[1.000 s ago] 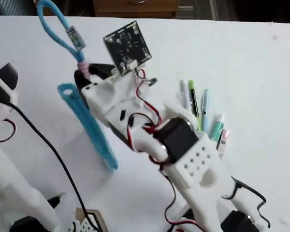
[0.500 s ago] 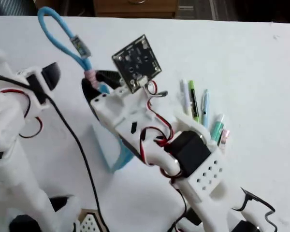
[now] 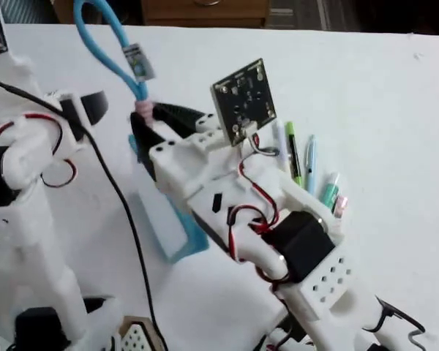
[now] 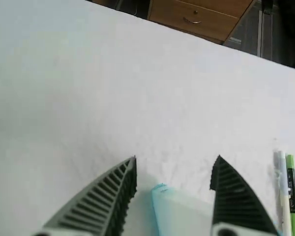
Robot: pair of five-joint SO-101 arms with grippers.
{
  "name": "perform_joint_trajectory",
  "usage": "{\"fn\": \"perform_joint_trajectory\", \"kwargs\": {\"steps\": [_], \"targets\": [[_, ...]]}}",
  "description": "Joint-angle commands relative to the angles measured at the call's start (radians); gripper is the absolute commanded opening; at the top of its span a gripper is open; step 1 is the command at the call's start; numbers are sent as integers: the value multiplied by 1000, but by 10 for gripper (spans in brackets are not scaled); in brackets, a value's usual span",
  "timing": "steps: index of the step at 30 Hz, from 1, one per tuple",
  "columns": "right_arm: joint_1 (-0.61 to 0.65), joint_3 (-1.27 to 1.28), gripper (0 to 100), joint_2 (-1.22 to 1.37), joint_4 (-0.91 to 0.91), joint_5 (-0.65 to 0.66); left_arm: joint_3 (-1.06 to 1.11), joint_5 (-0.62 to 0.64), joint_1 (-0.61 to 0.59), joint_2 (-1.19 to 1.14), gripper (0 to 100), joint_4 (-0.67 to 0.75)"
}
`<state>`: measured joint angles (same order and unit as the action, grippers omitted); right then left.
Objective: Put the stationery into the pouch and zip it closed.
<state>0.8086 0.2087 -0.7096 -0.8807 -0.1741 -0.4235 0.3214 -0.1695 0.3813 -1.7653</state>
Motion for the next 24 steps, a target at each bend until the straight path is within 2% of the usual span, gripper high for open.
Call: {"fn": "perform_joint_trajectory", "kwargs": {"steps": [1,10,14,18,24], "targets": [[-7,5,18,-19,22,-8,-5,-64,18,-2,260,-17],[-7,6,18,-18,22,-11,-5,-132,133,-2,260,-20],[-8,6,18,-19,22,-11,-5,-149,131,-2,260,-20],[-8,6,18,-13,24,-11,2,-245,130,-1,260,-20],[-36,6,18,-12,28,-11,-3,-256,128,-1,260,-21]]}}
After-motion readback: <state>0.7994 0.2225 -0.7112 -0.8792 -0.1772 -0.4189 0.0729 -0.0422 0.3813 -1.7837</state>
